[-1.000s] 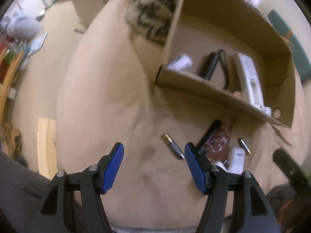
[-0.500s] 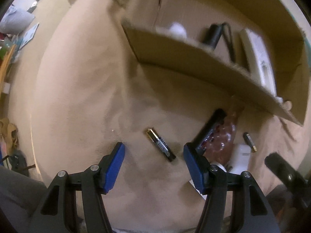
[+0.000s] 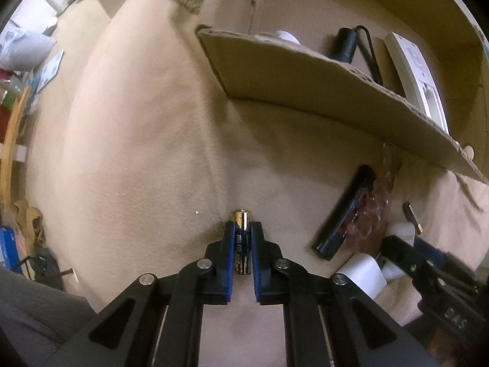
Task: Organize rigid objects
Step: 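Grasp the AA battery with the left tool while the right tool grasps the white earbud case, then carry the battery and earbud case into the box and open both tools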
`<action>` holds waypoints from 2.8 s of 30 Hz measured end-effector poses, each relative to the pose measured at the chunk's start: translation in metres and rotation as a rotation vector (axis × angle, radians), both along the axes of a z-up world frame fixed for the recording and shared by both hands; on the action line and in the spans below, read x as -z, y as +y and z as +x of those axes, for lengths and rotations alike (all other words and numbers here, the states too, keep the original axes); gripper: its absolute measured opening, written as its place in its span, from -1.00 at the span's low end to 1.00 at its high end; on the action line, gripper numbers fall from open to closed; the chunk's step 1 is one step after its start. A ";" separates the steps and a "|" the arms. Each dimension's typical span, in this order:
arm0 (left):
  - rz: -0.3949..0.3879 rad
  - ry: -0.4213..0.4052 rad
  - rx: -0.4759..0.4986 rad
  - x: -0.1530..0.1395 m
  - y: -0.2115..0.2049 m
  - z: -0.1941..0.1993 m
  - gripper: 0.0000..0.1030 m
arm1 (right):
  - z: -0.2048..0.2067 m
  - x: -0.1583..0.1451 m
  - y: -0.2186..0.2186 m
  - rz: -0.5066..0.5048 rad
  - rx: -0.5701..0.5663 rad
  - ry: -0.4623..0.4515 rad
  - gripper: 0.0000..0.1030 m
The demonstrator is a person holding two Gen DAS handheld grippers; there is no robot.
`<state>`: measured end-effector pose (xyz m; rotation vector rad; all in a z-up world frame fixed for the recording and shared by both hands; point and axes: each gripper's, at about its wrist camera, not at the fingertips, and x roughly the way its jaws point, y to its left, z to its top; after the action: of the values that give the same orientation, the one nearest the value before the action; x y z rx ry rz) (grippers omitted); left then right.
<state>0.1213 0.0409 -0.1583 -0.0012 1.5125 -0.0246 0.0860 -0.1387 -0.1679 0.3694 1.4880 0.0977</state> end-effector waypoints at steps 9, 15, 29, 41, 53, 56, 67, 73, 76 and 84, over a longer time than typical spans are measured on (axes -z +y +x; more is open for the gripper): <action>0.031 -0.010 0.020 0.002 -0.017 0.011 -0.82 | -0.003 0.003 0.013 -0.151 -0.057 -0.001 -0.11; 0.042 -0.013 0.038 0.001 -0.029 0.011 -0.82 | -0.001 0.002 0.029 -0.201 -0.115 -0.030 -0.12; 0.050 -0.133 0.009 -0.036 -0.011 -0.004 -0.82 | -0.029 -0.053 -0.012 -0.092 -0.051 -0.179 -0.12; 0.031 -0.357 -0.056 -0.098 0.003 -0.013 -0.82 | -0.032 -0.117 -0.031 -0.046 0.007 -0.468 -0.12; -0.023 -0.564 -0.028 -0.158 -0.002 -0.011 -0.82 | -0.024 -0.160 -0.037 -0.006 0.022 -0.689 -0.12; -0.030 -0.612 -0.002 -0.175 -0.008 -0.005 -0.82 | -0.016 -0.169 -0.037 -0.007 0.027 -0.709 -0.12; 0.007 -0.667 0.120 -0.189 -0.046 0.046 -0.82 | 0.035 -0.170 -0.032 -0.048 -0.017 -0.712 -0.12; 0.041 -0.630 0.169 -0.153 -0.061 0.068 -0.82 | 0.053 -0.131 -0.039 -0.025 0.014 -0.586 -0.12; 0.040 -0.594 0.174 -0.132 -0.064 0.074 -0.82 | 0.059 -0.113 -0.040 -0.010 0.026 -0.512 -0.12; 0.052 -0.552 0.224 -0.101 -0.072 0.075 -0.82 | 0.063 -0.092 -0.032 -0.007 0.003 -0.432 -0.12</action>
<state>0.1962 -0.0314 -0.0568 0.2015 0.9548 -0.1534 0.1494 -0.1704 -0.0764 0.3210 1.0606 0.1588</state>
